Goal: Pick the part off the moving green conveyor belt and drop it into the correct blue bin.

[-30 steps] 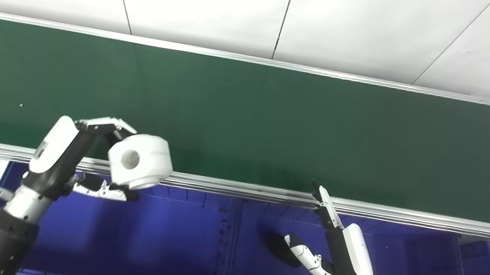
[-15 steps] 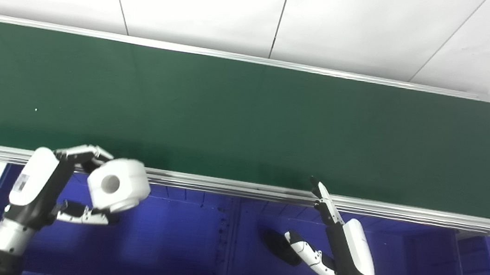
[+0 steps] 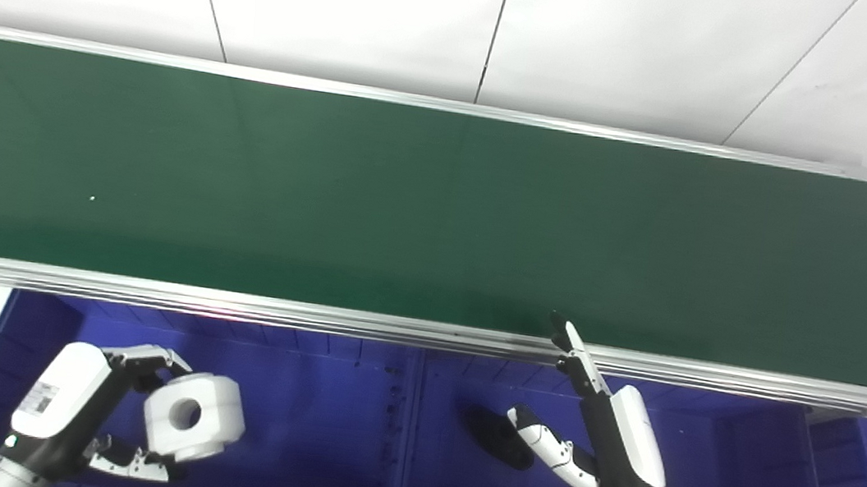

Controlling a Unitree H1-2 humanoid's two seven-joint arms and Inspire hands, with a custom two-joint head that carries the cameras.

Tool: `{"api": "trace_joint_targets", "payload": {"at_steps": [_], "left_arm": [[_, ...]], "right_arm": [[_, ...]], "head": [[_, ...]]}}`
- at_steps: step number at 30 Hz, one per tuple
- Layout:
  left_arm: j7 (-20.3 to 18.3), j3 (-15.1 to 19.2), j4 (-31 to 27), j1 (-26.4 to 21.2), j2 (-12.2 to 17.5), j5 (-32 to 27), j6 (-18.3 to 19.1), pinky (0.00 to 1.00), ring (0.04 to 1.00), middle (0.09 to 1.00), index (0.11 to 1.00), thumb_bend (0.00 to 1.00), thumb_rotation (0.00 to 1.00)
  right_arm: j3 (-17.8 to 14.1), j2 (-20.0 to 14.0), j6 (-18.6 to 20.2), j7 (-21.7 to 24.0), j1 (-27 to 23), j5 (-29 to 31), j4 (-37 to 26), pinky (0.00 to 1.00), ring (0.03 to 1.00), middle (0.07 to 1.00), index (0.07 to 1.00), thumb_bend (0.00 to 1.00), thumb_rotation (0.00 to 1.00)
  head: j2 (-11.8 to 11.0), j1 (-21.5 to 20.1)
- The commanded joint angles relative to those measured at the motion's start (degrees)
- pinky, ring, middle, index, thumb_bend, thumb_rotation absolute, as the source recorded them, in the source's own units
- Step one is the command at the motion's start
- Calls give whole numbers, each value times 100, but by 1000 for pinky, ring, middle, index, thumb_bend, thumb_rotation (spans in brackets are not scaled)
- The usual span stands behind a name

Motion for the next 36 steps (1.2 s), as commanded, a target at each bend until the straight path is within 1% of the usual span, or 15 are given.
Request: {"api": "trace_joint_targets", "payload": {"at_steps": [1,4,6,9,13,16,17,18,19,23,24,27,32,35,36], "left_arm": [[205,64,-89,21,175,40,-155,386,403,515,503,499,0],[-51,230,-188,138,108,118,-154,401,409,519,493,500,0],[-307,417,-204,223,-79,126,-103,432,417,527,498,499,0],[-539,644,-186,301,-343,189,-68,469,423,537,500,498,0],[-530,783,-51,252,-527,224,-151,471,426,537,499,498,0],[-811,1006,-85,292,-595,187,-129,501,439,536,492,499,0],[-912,1092,-123,321,-626,140,-109,522,545,620,495,505,16],[-1008,1174,-162,354,-655,93,-81,541,621,702,626,637,6],[-1092,1261,-216,391,-690,74,-47,563,667,754,686,685,3],[-1095,1472,-168,438,-814,-221,-144,730,847,922,893,757,0],[-1129,1537,-164,456,-839,-316,-151,793,896,957,948,746,30],[-1147,1512,-210,473,-746,-629,-154,855,935,983,987,738,83],[-1508,1461,-462,538,-568,-1209,-154,915,973,999,996,735,300],[-1585,1259,-702,538,-441,-1736,-156,936,982,1000,989,710,330],[-1619,1218,-786,544,-415,-1872,-156,941,982,998,986,720,425]], "right_arm": [[-54,-1,-19,-66,34,-13,-248,822,916,958,976,640,907],[-79,-65,3,47,39,88,-292,836,924,968,982,636,908],[-148,-117,-35,59,73,202,-312,847,929,965,975,623,869],[-240,-208,-37,126,100,290,-374,843,933,969,977,622,869],[-259,-314,-342,106,1,448,-193,807,898,942,955,602,839],[-246,-305,-255,111,-21,417,-177,813,897,939,952,615,841],[-235,-284,-155,153,2,419,-257,806,895,937,952,615,843],[-223,-258,-53,190,35,407,-342,809,902,943,959,606,828],[-212,-237,5,207,59,393,-395,808,905,947,964,605,823],[-197,-140,-7,171,85,326,-387,820,913,953,966,613,826],[-192,-130,-76,163,72,364,-342,826,913,953,961,595,801],[-181,-67,-157,141,89,402,-289,833,915,954,958,587,770],[-158,-10,-113,145,115,291,-331,832,922,962,964,601,830],[-141,13,-127,135,111,239,-323,832,923,960,962,599,831],[-136,20,-95,145,119,212,-338,833,922,962,968,622,859]], "head": [[1,104],[-18,495],[-78,1389],[-140,1735],[-163,1647],[-180,1470],[-182,1451],[-190,1371],[-188,1329],[-215,1129],[-218,1101],[-236,987],[-246,869],[-231,649],[-231,649]]}}
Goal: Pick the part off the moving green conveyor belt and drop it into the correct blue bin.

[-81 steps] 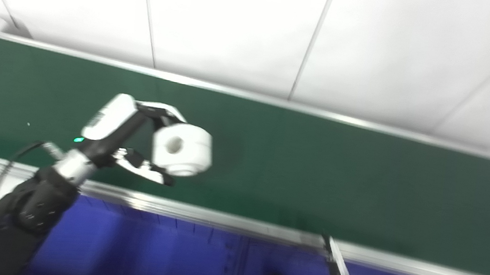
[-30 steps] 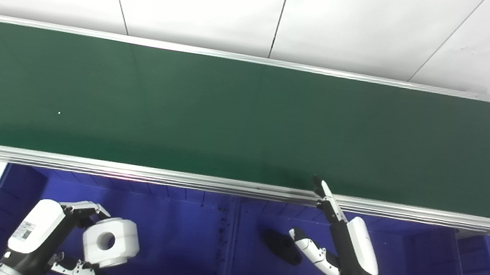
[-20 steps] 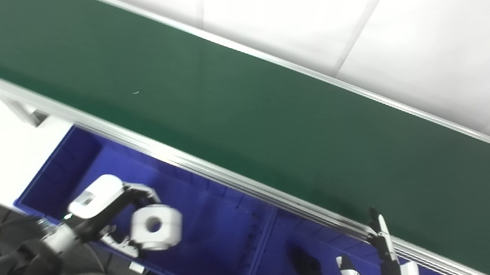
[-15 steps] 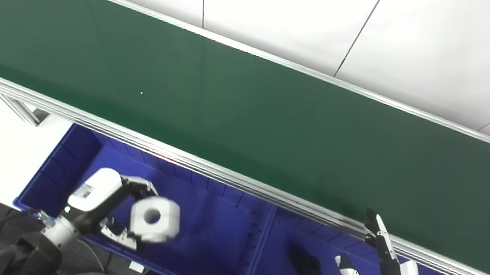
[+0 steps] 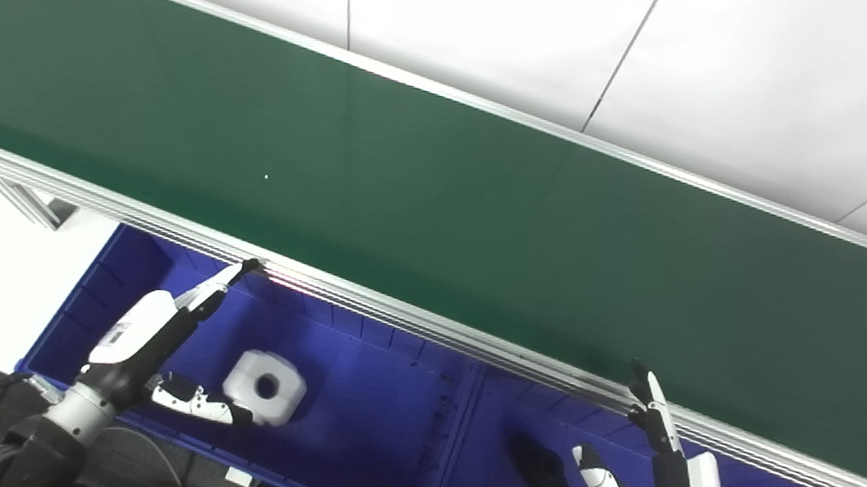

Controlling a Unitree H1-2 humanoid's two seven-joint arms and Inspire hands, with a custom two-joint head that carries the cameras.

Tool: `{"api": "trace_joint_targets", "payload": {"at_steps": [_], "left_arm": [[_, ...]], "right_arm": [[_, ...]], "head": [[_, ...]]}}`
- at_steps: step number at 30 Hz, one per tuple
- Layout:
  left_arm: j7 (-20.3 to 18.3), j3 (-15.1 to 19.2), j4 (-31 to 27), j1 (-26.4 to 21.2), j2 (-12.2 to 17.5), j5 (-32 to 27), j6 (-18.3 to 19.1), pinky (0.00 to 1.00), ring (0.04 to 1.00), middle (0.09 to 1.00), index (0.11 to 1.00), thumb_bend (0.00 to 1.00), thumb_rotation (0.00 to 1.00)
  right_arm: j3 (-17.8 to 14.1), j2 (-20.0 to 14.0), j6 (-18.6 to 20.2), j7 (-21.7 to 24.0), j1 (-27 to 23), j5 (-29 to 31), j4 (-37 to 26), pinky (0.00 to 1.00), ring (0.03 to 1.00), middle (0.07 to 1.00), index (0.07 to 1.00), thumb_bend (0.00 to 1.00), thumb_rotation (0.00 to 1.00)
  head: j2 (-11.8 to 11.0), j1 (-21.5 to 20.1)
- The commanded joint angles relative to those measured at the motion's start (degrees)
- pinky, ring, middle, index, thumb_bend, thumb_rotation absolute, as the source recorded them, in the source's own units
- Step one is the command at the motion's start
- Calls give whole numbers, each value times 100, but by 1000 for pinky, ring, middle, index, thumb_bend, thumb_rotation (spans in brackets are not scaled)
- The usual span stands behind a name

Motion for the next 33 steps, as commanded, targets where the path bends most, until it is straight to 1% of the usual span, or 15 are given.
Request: {"api": "trace_joint_targets", "payload": {"at_steps": [1,2,3,4,5,6,7,8,9,12,14,17,22,25,33], "left_arm": [[-77,-46,-416,24,148,-384,-167,943,982,997,985,724,457],[-134,-65,-532,37,151,-493,-167,944,978,993,982,741,529],[-188,-111,-693,35,122,-596,-167,944,976,992,981,747,553],[-228,-141,-800,32,100,-666,-167,936,968,983,978,765,579],[-305,-178,-932,21,71,-718,-167,922,957,973,974,787,600],[-365,-198,-1021,16,52,-753,-167,911,949,968,970,803,611],[-472,-226,-1126,1,32,-807,-167,911,949,968,970,803,611],[-549,-242,-1195,-9,18,-846,-167,899,940,963,964,805,597],[-658,-265,-1266,-19,-28,-919,-167,895,936,961,962,806,593],[-902,-288,-1412,5,-193,-995,-166,850,920,952,945,829,569],[-992,-280,-1370,26,-235,-996,-166,868,932,961,946,831,552],[-1068,-194,-1248,55,-241,-1008,-167,881,940,971,955,833,563],[-1118,-94,-1208,44,-267,-922,-167,910,960,978,956,829,589],[-1085,-69,-1262,43,-309,-745,-166,927,969,981,961,822,612],[-840,-57,-1640,171,-428,-77,-165,922,933,946,936,822,583]], "right_arm": [[18,34,-103,-90,84,-42,-165,833,921,962,970,629,869],[21,44,-96,-91,99,-49,-175,828,917,962,970,636,869],[33,39,-158,-113,108,-77,-155,827,916,962,970,638,868],[42,34,-204,-128,113,-98,-139,829,916,962,972,626,864],[56,47,-251,-159,110,-134,-108,826,912,959,972,627,866],[66,57,-278,-181,107,-159,-88,821,906,956,970,636,873],[90,94,-230,-186,114,-210,-103,821,906,956,970,636,873],[108,119,-191,-189,119,-247,-117,821,909,960,976,677,903],[140,168,-158,-210,145,-327,-149,821,910,961,978,690,914],[253,298,-112,-210,185,-317,-189,853,928,964,982,754,929],[311,393,19,-191,209,-394,-240,872,944,979,992,811,946],[356,518,99,-262,250,-544,-275,853,933,978,989,838,940],[354,583,66,-277,276,-572,-246,843,930,981,993,883,912],[350,579,93,-261,334,-574,-302,848,933,981,995,905,898],[303,488,150,-151,469,-437,-443,870,944,985,996,946,878]], "head": [[8,-180],[8,-180],[26,-459],[26,-459],[55,-818],[55,-818],[71,-1277],[71,-1277],[52,-1617],[27,-2032],[4,-2166],[30,-2246],[44,-2127],[75,-2025],[140,-1907]]}}
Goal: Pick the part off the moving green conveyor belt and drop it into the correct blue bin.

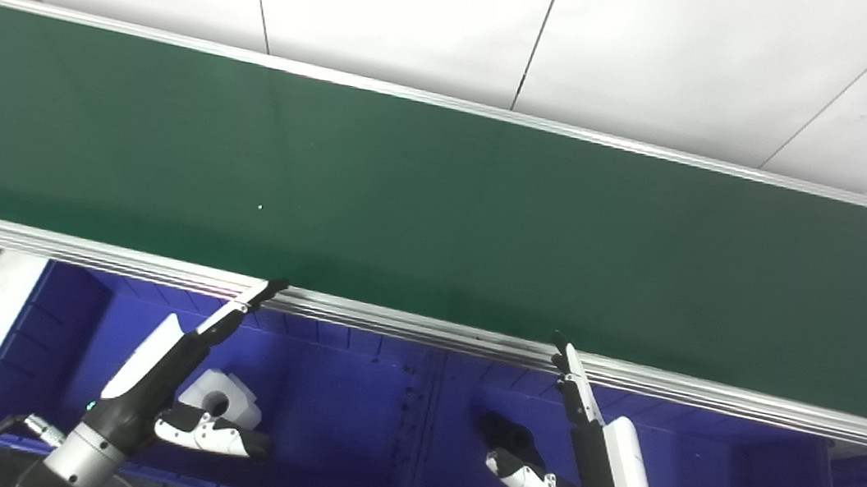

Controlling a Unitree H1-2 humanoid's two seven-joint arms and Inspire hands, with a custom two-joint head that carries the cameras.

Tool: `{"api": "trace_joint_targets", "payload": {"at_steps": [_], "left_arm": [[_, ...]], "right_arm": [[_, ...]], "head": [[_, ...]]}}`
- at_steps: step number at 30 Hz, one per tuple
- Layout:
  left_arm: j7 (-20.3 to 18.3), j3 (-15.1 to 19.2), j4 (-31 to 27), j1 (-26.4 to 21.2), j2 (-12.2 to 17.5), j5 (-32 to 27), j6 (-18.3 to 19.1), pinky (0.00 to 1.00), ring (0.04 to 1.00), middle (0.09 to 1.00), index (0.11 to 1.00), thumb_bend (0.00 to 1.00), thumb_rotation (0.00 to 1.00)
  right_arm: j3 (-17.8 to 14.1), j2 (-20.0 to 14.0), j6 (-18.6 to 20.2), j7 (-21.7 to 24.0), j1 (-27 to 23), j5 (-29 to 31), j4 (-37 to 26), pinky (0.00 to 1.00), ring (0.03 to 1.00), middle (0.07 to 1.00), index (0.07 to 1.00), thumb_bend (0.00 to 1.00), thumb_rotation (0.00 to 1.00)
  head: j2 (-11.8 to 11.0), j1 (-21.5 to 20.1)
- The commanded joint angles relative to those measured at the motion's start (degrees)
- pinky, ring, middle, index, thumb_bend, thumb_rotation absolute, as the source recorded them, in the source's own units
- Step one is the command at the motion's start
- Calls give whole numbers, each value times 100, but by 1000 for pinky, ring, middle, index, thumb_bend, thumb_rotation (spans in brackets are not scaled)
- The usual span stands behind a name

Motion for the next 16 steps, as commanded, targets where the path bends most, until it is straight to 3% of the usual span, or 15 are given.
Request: {"api": "trace_joint_targets", "payload": {"at_steps": [1,16], "left_arm": [[214,46,-203,59,-12,168,-162,917,929,942,933,827,579],[-337,567,-750,366,-722,1227,89,899,919,941,934,830,615]], "right_arm": [[-34,-36,60,-15,80,71,-244,868,945,986,996,944,875],[-188,-243,-180,-159,267,172,-296,854,936,976,988,888,854]], "head": [[-1,1],[114,353]]}}
